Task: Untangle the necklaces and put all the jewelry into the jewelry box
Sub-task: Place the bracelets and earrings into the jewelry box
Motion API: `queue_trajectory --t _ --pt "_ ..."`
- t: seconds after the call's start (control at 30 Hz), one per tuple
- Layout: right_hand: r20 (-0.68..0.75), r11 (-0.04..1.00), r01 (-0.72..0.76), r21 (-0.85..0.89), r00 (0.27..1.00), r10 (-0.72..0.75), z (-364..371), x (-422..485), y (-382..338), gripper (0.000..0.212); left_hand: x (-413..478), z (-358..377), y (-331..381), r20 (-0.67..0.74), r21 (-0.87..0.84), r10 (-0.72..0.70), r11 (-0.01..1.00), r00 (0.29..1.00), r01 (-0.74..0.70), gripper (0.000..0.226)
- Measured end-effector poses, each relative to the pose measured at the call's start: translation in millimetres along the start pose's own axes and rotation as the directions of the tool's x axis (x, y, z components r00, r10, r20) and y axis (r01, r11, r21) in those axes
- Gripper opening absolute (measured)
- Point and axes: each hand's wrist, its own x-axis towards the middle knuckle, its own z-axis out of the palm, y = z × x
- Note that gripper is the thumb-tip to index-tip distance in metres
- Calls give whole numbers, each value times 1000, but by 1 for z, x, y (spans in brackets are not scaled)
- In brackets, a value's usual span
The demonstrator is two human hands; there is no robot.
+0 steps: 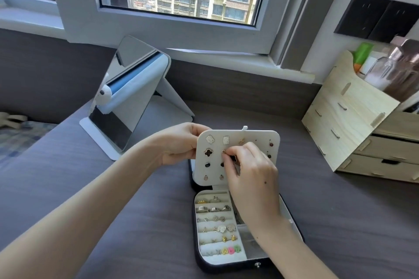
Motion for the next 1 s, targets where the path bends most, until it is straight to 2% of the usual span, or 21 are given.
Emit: queue_trajectory --t 0.1,0.23,0.43,0.6,0.7,0.8,0.87,0.93,1.0 --pt "0 1000 -3 14 1000 3 2 0 1 8 3 0 5 30 66 -39 997 999 37 23" --pt "-4 999 -1 41 1000 1 2 -1 4 8 5 2 7 38 87 -75 994 996 72 25" --pt "-26 999 29 45 999 -28 0 -3 6 9 3 9 4 11 -83 -94 992 996 95 22" --pt "-44 996 83 19 996 -83 -6 -10 6 21 -12 18 5 -63 -181 -97 980 993 84 12" --pt "-55 994 105 11 993 -104 -9 -14 6 20 -31 13 0 -229 -71 -18 997 973 2 9" --pt "-67 993 116 5 991 -115 -9 -16 7 18 -60 -2 -19 -416 218 34 974 909 63 13" --pt "-70 992 122 5 990 -122 -9 -16 7 17 -80 -11 -32 -430 488 75 857 900 162 17" --pt "-74 992 130 10 989 -129 -8 -16 7 16 -92 -15 -40 -362 745 92 627 928 228 23" --pt "-84 991 135 12 988 -133 -8 -16 6 16 -93 -16 -44 -279 886 63 402 958 232 21"
